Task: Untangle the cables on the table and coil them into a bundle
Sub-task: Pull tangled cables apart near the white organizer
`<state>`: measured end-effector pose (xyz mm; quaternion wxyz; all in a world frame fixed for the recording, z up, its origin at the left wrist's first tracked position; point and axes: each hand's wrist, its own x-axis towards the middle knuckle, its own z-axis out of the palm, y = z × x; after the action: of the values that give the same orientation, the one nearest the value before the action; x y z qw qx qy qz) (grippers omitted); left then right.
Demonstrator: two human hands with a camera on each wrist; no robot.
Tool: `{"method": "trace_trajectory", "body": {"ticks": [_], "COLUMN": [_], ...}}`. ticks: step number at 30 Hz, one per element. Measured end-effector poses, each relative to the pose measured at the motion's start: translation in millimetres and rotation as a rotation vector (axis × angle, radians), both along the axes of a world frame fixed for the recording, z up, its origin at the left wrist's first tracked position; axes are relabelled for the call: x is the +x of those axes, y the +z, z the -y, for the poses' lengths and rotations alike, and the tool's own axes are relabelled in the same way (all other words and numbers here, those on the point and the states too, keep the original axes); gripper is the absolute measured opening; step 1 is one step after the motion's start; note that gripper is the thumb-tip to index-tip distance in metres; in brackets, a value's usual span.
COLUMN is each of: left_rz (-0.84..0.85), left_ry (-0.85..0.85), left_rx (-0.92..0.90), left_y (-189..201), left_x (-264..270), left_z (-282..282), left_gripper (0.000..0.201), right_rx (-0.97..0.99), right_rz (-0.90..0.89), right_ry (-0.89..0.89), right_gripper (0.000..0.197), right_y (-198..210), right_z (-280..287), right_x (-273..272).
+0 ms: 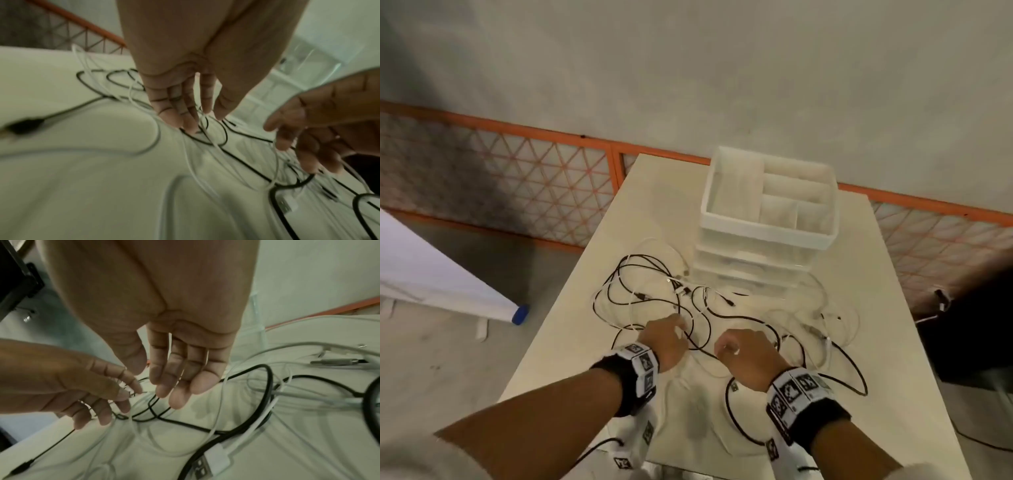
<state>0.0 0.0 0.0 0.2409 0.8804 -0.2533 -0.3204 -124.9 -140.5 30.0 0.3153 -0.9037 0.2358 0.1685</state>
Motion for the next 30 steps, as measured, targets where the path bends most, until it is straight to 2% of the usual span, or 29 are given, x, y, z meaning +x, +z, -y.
{"method": "trace_trajectory", "body": {"ticks": [5, 9, 11, 14, 18, 20, 22, 23, 25, 27, 30], "left_rz": [-0.104, -0.228, -0.305, -0.381, -0.303, -0.133, 0.054, 0.095, 0.107, 0.121, 0.137], "left_ry": [-0.009, 0.113, 0.147, 0.177, 0.127, 0.086, 0.024, -0.003, -0.032, 0.003, 0.102], "left_rx": [0.086, -0.087, -0.210, -0.445, -0.641, -0.585, -0.424, -0.359, -0.296, -0.287, -0.254], "left_y": [-14, 3, 27, 79, 139, 147, 140, 131, 111, 95, 85], "left_x": [-16, -11, -3, 14, 39, 49, 54, 55, 53, 51, 56], "left_z": [12, 18, 22, 28, 17, 7, -2, -6, -11, -12, -13], "left_gripper": [0.029, 0.014, 0.009, 0.006, 0.020, 0.024, 0.027, 0.028, 0.023, 0.020, 0.024], "right_rx": [0.046, -0.008, -0.061, -0.095, -0.101, -0.075, 0.023, 0.092, 0.252, 0.357, 0.361], "right_rz": [0.030, 0.089, 0.110, 0.128, 0.143, 0.251, 0.428, 0.528, 0.704, 0.834, 0.914], "right_ry": [-0.036, -0.096, -0.138, -0.196, -0.294, -0.328, -0.395, -0.430, -0.499, -0.542, -0.591], "right_gripper": [0.019, 0.036, 0.036, 0.007, 0.023, 0.028, 0.030, 0.028, 0.021, 0.023, 0.033], "right_y": [-14, -18, -16, -16, -4, 21, 55, 75, 115, 145, 160], "right_z": [-13, -13, -9, 1, 21, 31, 38, 40, 40, 40, 47], "right_x": [7, 9, 10, 9, 4, 5, 8, 10, 10, 8, 2]}}
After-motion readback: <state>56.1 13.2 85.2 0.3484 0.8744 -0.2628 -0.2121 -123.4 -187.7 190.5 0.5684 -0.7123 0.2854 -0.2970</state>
